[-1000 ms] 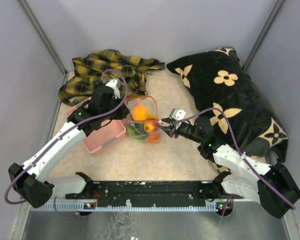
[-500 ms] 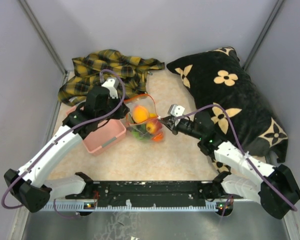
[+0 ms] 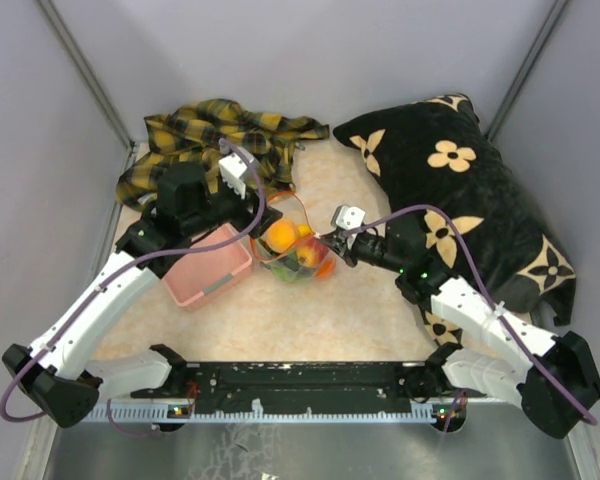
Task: Place the food in the zip-top bag and seal the zipper
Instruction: Zip the zipper food storage bag at the center of the board.
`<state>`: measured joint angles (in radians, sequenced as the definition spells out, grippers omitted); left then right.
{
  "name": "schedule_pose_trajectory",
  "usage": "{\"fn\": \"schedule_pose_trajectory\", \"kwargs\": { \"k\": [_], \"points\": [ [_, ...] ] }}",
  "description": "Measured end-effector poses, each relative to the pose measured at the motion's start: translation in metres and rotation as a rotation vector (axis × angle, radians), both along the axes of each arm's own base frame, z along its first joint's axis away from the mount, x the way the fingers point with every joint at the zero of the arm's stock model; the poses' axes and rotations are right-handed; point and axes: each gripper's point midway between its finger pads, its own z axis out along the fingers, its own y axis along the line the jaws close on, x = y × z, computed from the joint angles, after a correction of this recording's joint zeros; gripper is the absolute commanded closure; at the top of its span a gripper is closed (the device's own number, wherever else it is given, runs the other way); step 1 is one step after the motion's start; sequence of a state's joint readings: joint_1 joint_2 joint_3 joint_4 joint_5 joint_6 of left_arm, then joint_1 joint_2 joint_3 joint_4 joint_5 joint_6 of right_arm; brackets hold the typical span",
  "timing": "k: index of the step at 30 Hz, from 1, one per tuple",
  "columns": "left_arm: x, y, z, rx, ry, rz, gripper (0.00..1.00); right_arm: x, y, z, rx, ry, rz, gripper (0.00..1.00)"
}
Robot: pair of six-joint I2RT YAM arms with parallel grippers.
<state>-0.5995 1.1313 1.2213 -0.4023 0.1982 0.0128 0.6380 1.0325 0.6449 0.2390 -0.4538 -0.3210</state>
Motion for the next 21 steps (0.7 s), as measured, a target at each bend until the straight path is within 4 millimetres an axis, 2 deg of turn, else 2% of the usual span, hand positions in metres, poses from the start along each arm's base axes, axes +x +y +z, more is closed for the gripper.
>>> {"fn": "schedule_pose_trajectory", "kwargs": {
  "k": [5, 11, 17, 21],
  "points": [
    [-0.014, -0.025, 0.016, 0.012, -0.172, -0.252, 0.19, -0.003, 0.000, 0.003, -0.027, 0.015, 0.017, 1.00],
    [-0.034, -0.047, 0.003, 0.073, -0.367, -0.528, 0.18, -0.010, -0.002, 0.000, -0.039, 0.036, 0.034, 1.00],
    [-0.052, -0.067, -0.005, 0.109, -0.511, -0.739, 0.28, -0.014, -0.002, -0.002, -0.045, 0.049, 0.048, 1.00],
    [-0.053, -0.083, -0.021, 0.142, -0.524, -0.826, 0.36, -0.015, -0.002, -0.003, -0.047, 0.055, 0.051, 1.00]
  ]
}}
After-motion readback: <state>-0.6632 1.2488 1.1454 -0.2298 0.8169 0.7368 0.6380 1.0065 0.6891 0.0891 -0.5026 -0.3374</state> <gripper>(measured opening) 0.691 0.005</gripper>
